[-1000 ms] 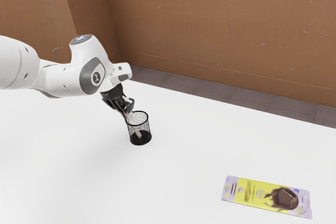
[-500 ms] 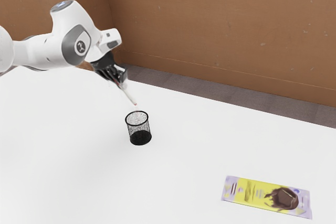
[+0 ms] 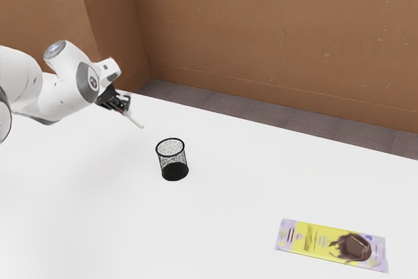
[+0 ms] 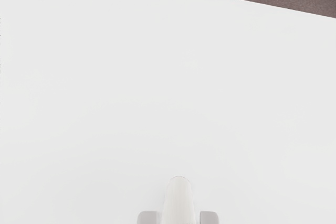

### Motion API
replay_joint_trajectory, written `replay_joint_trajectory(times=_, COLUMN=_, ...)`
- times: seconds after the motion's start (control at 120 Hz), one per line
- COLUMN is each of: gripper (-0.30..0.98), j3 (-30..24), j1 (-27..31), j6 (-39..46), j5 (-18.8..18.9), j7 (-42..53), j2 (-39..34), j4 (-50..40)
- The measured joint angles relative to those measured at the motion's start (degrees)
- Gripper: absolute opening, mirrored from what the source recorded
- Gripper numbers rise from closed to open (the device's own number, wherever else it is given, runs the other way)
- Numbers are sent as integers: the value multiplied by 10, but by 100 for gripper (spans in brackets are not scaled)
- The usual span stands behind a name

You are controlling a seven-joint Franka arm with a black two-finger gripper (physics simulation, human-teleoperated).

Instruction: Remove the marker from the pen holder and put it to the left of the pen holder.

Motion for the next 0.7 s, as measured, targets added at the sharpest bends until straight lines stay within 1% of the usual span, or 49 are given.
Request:
replay_joint_trajectory(times=0.108, gripper=-8, j3=-1, j1=2, j6=14, j5=-14, j7=43, j2=15, j4=2)
replay_joint_trajectory(times=0.25, gripper=-7, j3=-1, j1=2, j6=23, j5=-22, j7=90, j2=22, j4=1)
replay_joint_trajectory(times=0.433, gripper=32, j3=-1, j1=-2, j6=24, j5=-31, j7=148, j2=20, j4=-2)
replay_joint_trajectory(times=0.467, gripper=37, j3=-1, j1=-9, j6=22, j5=-30, j7=156, j2=11, j4=-3)
replay_joint_trajectory(times=0.5, gripper=42, j3=2, j1=-23, j6=7, j5=-24, j7=160, j2=-20, j4=-15)
replay_joint_trajectory(times=0.517, gripper=44, j3=3, j1=-29, j6=-12, j5=-9, j7=158, j2=-45, j4=-20)
replay_joint_trajectory(times=0.533, gripper=46, j3=4, j1=-36, j6=-37, j5=17, j7=152, j2=-76, j4=-24)
replay_joint_trajectory(times=0.575, gripper=50, j3=2, j1=-83, j6=-121, j5=112, j7=121, j2=-169, j4=-18)
replay_joint_trajectory(times=0.608, gripper=53, j3=-6, j1=-117, j6=-185, j5=168, j7=95, j2=-221, j4=4)
replay_joint_trajectory(times=0.65, gripper=55, j3=-14, j1=-156, j6=-269, j5=215, j7=65, j2=-257, j4=48)
replay_joint_trajectory(times=0.7, gripper=58, j3=-18, j1=-209, j6=-352, j5=253, j7=34, j2=-276, j4=76)
